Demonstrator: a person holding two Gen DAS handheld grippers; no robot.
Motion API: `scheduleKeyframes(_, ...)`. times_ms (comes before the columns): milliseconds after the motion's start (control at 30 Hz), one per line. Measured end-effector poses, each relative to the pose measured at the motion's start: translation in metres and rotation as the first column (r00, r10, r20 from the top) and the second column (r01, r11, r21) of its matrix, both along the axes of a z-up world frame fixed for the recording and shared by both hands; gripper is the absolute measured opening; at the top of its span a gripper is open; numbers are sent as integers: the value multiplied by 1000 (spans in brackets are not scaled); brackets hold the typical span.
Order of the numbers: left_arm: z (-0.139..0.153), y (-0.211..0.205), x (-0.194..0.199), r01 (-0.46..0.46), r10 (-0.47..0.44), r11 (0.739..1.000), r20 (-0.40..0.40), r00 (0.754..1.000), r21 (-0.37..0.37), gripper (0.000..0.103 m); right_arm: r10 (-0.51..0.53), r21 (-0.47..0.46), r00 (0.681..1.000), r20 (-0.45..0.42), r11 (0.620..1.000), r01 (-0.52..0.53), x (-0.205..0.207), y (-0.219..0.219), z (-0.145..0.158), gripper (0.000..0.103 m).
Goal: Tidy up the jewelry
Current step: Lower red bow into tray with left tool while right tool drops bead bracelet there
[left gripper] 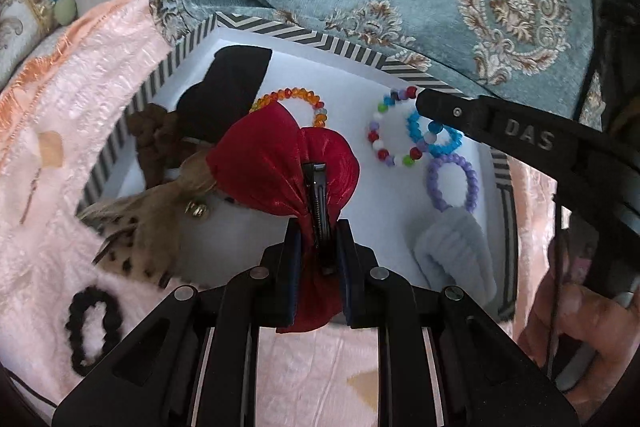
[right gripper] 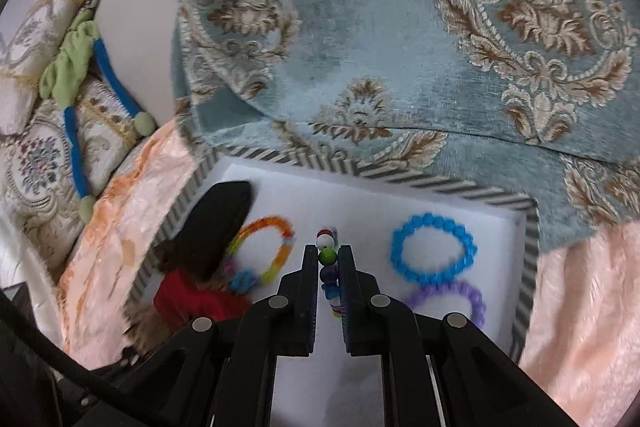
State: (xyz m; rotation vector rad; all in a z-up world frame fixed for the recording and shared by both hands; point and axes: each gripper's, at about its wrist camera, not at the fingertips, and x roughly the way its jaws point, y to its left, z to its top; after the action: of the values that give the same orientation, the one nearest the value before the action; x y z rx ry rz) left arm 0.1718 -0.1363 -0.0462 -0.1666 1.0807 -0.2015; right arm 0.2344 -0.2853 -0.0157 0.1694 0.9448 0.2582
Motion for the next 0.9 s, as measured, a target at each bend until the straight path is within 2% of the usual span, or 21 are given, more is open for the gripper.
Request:
scheduleKeyframes(267, -17, -5, 35, -37, 37, 999, -18, 999, -21, 15, -15, -30, 998, -64, 999, 13, -10, -14, -29, 9)
scheduleKeyframes(533, -29, -8, 40, -43, 43, 999, -17, 999, 11, 16, -53, -61, 996, -68, 997, 49, -13, -25, -41, 9)
scheduleKeyframes(600, -28, -8, 39, -39, 39, 999, -20, 999, 10, 24, -63, -52, 995, -82, 997, 58, -12, -28, -43, 13)
scheduleKeyframes(633, -27, -8, 39, -34, 34, 999, -22, 999, 11, 28, -69, -44, 994, -84, 997, 65, -13, -30, -43, 18)
scheduleKeyframes(700, -25, -9, 37, -29, 30, 999, -16, 999, 26, 44, -74, -24, 994, -75, 997, 73, -17, -33, -39, 28)
scheduleKeyframes(733, -23, -9, 36, -27, 27, 999, -11, 1000, 27, 46, -77, -19, 995, -66, 997, 76, -20, -34, -35, 32)
scheduleKeyframes(800, -19, -8, 31, -27, 27, 999, -3, 1000, 32, 53, -77, -19, 996, -50, 997, 77, -26, -35, -28, 32)
scheduleKeyframes(900, -12, -4, 21, -29, 29, 999, 9, 1000, 41, 56, -79, -17, 996, -37, 997, 78, -35, -35, -17, 32)
